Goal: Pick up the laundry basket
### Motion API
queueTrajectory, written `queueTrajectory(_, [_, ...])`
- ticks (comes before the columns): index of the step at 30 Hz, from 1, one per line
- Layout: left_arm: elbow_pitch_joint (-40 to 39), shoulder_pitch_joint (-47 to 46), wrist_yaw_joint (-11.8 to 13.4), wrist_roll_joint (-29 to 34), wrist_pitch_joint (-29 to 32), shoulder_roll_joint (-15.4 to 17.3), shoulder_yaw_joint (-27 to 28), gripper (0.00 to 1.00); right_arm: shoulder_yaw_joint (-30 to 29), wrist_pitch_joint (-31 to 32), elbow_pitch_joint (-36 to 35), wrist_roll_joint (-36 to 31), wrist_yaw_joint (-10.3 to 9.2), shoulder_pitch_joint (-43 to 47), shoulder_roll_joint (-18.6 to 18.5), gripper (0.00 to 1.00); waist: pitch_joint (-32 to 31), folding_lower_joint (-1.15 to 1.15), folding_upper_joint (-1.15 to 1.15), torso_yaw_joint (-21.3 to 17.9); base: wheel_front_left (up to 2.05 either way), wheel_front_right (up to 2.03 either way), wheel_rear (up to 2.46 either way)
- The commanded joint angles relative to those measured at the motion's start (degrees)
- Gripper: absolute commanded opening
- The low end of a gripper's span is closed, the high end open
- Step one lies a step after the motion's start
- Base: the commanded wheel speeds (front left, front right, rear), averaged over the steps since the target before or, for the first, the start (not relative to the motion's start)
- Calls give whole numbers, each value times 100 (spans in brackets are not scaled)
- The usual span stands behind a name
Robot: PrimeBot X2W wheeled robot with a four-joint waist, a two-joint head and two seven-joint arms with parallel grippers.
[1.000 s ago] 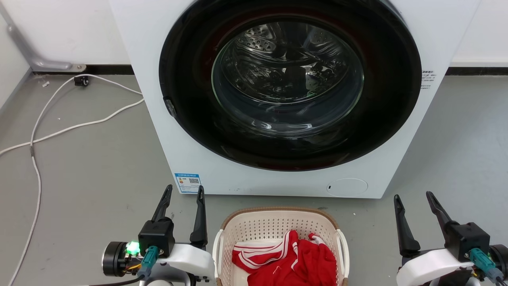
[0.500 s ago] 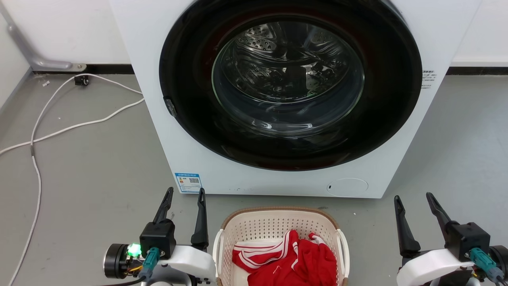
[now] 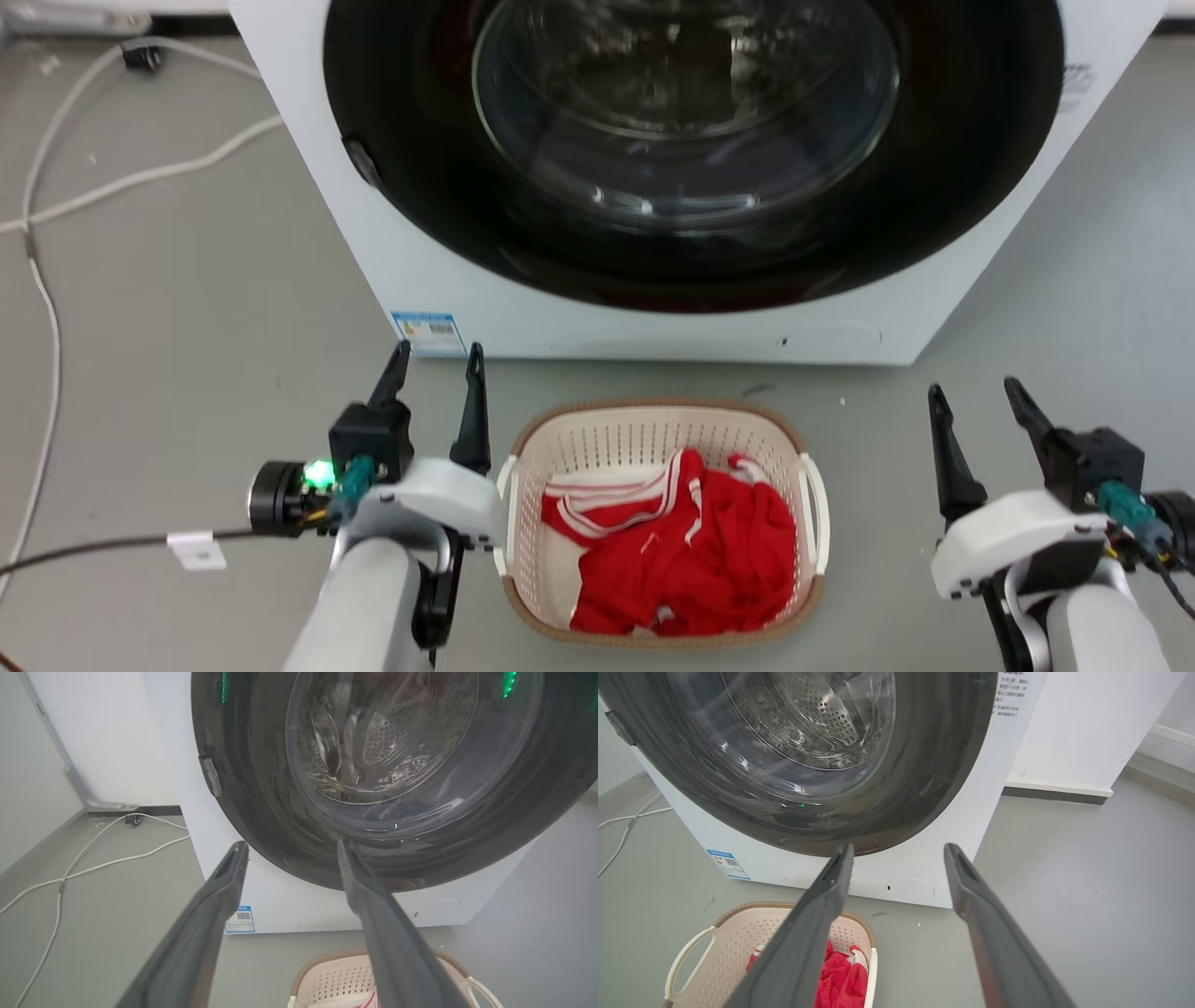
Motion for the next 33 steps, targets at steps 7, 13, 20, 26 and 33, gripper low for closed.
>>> queueTrajectory(7, [1443, -1030, -241, -299, -8, 62, 177, 100, 209, -55, 1020, 10, -4, -1009, -23, 100, 1444, 0, 0, -146, 0, 0, 0])
queueTrajectory(13, [2381, -1565, -493, -467, 104, 120, 218, 100, 359, -116, 1920, 185, -4, -1561, -41, 100, 1925, 0, 0, -205, 0, 0, 0])
queueTrajectory(20, [3510, -2223, -796, -674, 424, 210, 239, 100, 791, -73, 3311, 556, -4, -2396, -115, 100, 2496, 0, 0, -287, 0, 0, 0])
queueTrajectory(26, [4190, -2728, -973, -834, 778, 298, 236, 100, 1281, 146, 4324, 1043, -4, -3147, -154, 100, 2938, 0, 0, -371, 0, 0, 0])
queueTrajectory(33, [4715, -3323, -1087, -941, 1301, 465, 114, 100, 2028, 657, 5111, 1857, -4, -4004, -164, 100, 3383, 0, 0, -468, 0, 0, 0])
